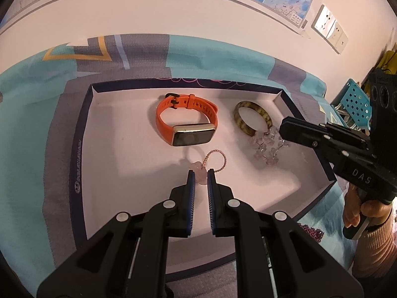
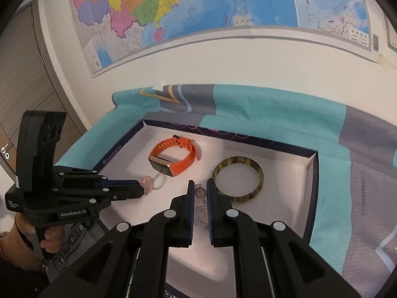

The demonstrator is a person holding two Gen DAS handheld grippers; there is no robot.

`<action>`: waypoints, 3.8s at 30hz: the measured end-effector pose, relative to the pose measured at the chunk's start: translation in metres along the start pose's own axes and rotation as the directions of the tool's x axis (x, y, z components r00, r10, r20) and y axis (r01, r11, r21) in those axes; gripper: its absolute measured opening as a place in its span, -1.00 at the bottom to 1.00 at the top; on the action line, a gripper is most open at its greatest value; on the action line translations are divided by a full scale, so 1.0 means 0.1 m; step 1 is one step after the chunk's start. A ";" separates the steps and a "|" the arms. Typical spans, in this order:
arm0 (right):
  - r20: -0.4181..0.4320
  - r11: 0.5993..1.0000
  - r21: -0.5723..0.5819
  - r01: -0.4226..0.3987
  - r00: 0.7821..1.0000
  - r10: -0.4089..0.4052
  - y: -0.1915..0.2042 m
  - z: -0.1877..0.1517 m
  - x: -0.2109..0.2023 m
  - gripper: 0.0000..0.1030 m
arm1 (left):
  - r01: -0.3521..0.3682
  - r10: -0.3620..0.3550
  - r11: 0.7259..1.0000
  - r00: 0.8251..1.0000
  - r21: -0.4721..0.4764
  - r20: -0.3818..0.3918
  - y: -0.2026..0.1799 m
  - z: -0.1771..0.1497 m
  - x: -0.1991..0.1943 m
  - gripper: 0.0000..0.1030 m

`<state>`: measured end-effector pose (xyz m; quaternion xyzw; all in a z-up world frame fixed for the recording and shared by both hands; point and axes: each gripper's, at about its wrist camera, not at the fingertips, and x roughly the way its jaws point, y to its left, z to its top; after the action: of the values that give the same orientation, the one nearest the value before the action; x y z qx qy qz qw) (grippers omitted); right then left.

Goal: Organize jewelry
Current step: 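Lower the pink ring into the box with the left tool while the right tool places the crystal bracelet, then withdraw both open tools from the box, then grasp the black ring with the left tool while the right tool grasps the dark beaded bracelet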

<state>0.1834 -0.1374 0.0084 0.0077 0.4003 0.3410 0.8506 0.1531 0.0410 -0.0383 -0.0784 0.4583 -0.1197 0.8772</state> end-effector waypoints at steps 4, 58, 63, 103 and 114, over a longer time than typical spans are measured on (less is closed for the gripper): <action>-0.015 1.000 0.001 0.005 1.000 -0.005 -0.01 -0.04 0.06 -0.85 | -0.005 0.005 1.000 1.000 -0.007 -0.008 0.01 0.01 0.03 -0.79; -0.057 0.999 -0.006 -0.037 0.998 0.037 0.36 -1.06 -0.60 -0.26 | -0.211 0.184 0.960 0.971 0.184 0.154 -0.04 -1.14 -0.86 -0.08; -0.059 0.999 0.008 -0.037 0.998 0.037 0.37 -1.08 -0.58 -0.26 | -0.213 0.193 0.963 0.973 0.166 0.129 0.01 -1.11 -0.79 -0.16; -0.113 0.993 -0.104 0.054 0.991 -0.065 0.56 -1.20 -0.49 -0.17 | -0.031 0.020 0.984 0.998 0.173 0.065 -0.17 -1.21 -0.70 -0.86; -0.099 0.998 -0.039 0.039 0.994 -0.043 0.44 -1.16 -0.56 -0.80 | 0.004 -0.013 0.992 0.997 0.123 0.071 -0.13 -1.16 -0.70 -0.86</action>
<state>0.0534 -0.1665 -0.0204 -0.0334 0.4358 0.3307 0.8364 0.0175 0.0451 -0.0459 -0.0306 0.4182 -0.1484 0.8956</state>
